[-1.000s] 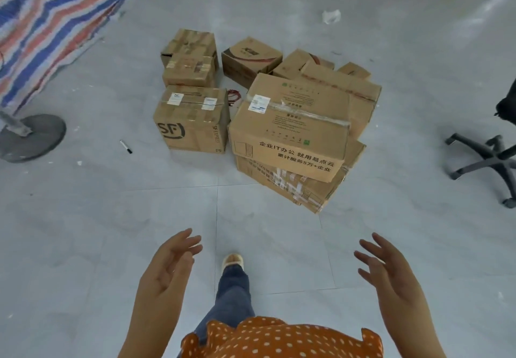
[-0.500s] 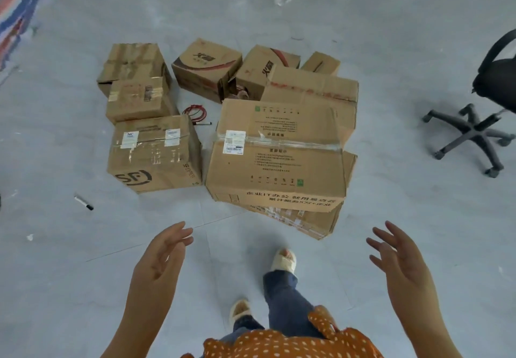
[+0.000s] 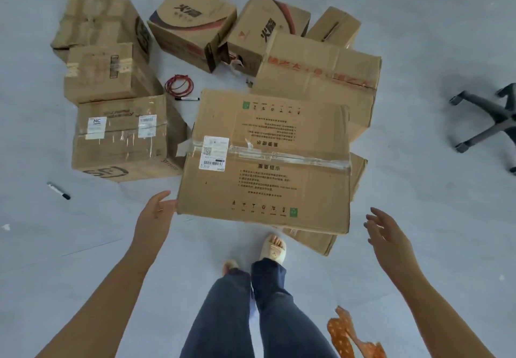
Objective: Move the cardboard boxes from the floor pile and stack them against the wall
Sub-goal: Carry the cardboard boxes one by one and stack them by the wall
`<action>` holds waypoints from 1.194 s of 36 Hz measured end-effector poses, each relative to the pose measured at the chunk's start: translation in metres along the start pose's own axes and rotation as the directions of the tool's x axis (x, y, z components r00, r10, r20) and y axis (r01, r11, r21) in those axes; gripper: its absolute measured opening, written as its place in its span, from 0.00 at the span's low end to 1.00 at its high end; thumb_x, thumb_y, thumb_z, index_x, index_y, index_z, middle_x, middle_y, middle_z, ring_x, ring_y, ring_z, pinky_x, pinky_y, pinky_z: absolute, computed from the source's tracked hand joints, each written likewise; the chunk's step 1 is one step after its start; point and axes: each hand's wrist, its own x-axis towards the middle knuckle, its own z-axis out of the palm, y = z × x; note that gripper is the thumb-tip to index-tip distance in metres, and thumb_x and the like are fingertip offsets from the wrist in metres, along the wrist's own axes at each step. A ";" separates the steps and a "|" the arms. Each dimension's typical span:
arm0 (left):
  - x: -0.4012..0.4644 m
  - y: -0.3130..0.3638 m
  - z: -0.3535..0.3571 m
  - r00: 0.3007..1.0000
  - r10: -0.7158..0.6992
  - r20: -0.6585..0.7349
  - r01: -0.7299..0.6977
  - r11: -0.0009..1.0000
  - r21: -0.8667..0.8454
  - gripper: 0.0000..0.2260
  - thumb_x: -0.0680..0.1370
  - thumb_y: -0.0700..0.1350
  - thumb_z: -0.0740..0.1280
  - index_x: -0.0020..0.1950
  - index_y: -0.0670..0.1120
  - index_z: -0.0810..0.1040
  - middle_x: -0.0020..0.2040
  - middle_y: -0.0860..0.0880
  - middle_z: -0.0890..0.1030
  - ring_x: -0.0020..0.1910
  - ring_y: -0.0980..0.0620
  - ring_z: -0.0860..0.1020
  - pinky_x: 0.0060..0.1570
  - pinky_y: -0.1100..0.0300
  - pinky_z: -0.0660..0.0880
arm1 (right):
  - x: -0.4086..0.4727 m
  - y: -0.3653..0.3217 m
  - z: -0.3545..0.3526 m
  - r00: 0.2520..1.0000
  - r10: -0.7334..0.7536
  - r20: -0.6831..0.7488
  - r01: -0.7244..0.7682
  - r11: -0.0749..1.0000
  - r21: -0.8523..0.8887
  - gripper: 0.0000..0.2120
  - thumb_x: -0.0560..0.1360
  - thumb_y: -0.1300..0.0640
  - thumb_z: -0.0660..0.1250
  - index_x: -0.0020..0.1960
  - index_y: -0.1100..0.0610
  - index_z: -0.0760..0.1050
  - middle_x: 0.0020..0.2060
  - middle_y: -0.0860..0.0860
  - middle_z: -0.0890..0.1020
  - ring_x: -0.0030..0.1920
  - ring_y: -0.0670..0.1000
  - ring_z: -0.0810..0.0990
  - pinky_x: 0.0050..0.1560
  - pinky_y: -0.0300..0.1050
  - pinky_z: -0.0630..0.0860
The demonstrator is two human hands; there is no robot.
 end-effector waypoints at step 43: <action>0.100 0.019 -0.044 0.970 -0.163 0.181 0.219 0.909 -0.354 0.18 0.83 0.45 0.56 0.73 0.56 0.66 0.71 0.56 0.69 0.69 0.49 0.67 0.57 0.36 0.73 | 0.054 -0.049 0.019 0.979 0.199 0.052 -0.202 0.887 0.416 0.13 0.83 0.47 0.51 0.60 0.47 0.72 0.53 0.47 0.78 0.48 0.50 0.77 0.43 0.51 0.73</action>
